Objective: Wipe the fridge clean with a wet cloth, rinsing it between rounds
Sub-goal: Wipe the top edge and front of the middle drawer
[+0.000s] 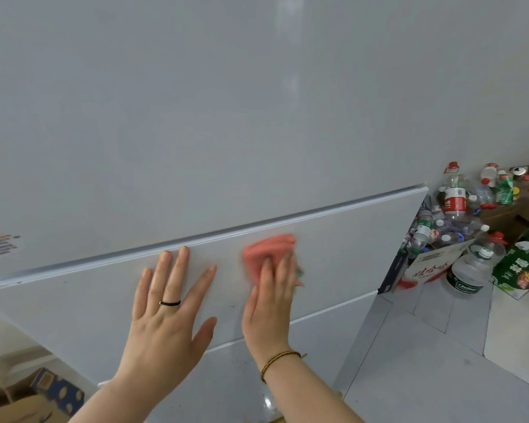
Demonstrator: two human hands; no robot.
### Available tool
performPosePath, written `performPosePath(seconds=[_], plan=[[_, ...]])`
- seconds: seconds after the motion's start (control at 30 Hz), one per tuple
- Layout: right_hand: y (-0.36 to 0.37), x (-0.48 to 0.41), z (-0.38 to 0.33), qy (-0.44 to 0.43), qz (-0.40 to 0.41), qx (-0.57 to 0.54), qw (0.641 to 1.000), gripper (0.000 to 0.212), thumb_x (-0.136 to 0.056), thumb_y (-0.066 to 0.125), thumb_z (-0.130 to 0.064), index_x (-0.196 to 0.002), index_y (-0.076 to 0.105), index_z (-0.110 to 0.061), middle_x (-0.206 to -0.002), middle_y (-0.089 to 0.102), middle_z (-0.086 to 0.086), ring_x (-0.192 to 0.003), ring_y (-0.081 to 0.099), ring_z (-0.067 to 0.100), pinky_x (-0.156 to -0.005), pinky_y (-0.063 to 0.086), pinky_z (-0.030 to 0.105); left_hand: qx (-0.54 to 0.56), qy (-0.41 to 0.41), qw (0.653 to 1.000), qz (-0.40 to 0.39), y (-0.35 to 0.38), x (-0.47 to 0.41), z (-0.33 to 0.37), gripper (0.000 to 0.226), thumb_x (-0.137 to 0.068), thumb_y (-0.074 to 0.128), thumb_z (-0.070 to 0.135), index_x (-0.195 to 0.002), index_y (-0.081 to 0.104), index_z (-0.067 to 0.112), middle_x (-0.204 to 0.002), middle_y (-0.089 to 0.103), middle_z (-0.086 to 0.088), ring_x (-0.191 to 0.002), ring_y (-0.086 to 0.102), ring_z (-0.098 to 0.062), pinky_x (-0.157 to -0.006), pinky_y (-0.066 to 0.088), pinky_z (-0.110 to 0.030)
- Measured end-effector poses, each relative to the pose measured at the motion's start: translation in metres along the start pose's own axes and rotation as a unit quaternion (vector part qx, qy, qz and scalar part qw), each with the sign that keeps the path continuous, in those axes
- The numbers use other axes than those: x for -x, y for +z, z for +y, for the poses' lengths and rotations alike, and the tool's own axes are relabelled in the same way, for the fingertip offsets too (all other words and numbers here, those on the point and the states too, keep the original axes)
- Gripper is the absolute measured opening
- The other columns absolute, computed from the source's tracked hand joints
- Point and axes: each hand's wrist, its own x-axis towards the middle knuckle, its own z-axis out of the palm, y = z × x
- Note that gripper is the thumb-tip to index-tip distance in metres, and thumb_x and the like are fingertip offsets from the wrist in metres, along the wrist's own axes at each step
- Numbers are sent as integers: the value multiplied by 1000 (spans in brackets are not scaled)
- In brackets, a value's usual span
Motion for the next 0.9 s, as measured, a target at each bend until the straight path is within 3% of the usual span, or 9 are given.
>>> performPosePath(seconds=[0.13, 0.23, 0.33, 0.4, 0.5, 0.57, 0.63, 0.73, 0.9], plan=[[2, 42, 60, -310, -93, 195, 926, 73, -78, 34, -8, -146, 9, -16, -154, -3, 5, -143, -6, 27, -116, 1, 40, 117, -22, 993, 20, -3, 11, -1, 57, -92, 17, 58, -144, 9, 35, -153, -11, 12, -142, -8, -8, -113, -2, -23], [-12, 36, 82, -433, -147, 262, 850, 58, -76, 34, -11, -133, 31, -20, -147, 7, 6, -140, 4, 29, -117, 0, 41, 136, -59, 988, 29, -4, 20, -5, 55, -92, 18, 58, -139, 19, 29, -153, -10, 13, -142, -7, -7, -113, -1, -21], [-22, 8, 88, -464, -115, 248, 842, 61, -82, 27, -2, -141, 21, -18, -155, -8, 8, -143, -7, 25, -116, 4, 37, 134, -99, 985, 54, -7, 30, -14, 55, -92, 20, 57, -136, 22, 24, -154, -7, 10, -142, -7, -7, -114, -1, -20], [-27, -20, 79, -420, -53, 207, 882, 61, -88, 21, 0, -146, 13, -15, -156, -10, 5, -144, -5, 22, -117, 5, 35, 133, -145, 978, 65, -10, 38, -20, 56, -92, 21, 57, -135, 23, 21, -153, 3, -4, -142, -7, -6, -113, 1, -23], [-22, -49, 48, -321, 24, 138, 937, 42, -95, 15, -8, -133, 28, -17, -156, -8, 0, -144, -3, 18, -118, 5, 34, 122, -247, 959, 75, -10, 52, -26, 58, -88, 47, 40, -135, 29, 11, -146, 12, -16, -140, -2, -18, -109, 12, -44], [-8, -43, 32, -286, 48, 118, 950, 39, -96, 16, -10, -133, 24, -17, -156, -8, 1, -144, -3, 18, -117, 4, 35, 151, -347, 924, 62, -11, 58, -29, 69, -81, 66, 15, -139, 30, 10, -152, 9, -9, -138, 2, -25, -108, 12, -47], [9, -20, 26, -291, 43, 111, 949, 47, -96, 15, -11, -143, 15, -19, -156, -9, 2, -144, -4, 20, -117, 3, 35, 199, -446, 871, 54, -17, 60, -34, 76, -81, 64, 6, -143, 22, 13, -153, 4, -4, -141, 1, -23, -112, 9, -40], [23, 19, 32, -377, -34, 146, 914, 61, -88, 19, -5, -146, 4, -14, -155, -12, 7, -143, -8, 23, -117, -1, 37, 246, -514, 819, 67, -22, 64, -47, 79, -84, 59, 7, -145, 11, 19, -155, -2, -1, -142, 0, -15, -112, 10, -34], [28, 42, 49, -531, -154, 177, 814, 74, -72, 31, -15, -143, 9, -11, -153, -19, 13, -142, -14, 28, -117, -5, 39, 299, -497, 813, 48, -22, 66, -51, 86, -83, 59, 4, -145, 1, 18, -152, 14, -7, -138, 15, -20, -109, 15, -28]])
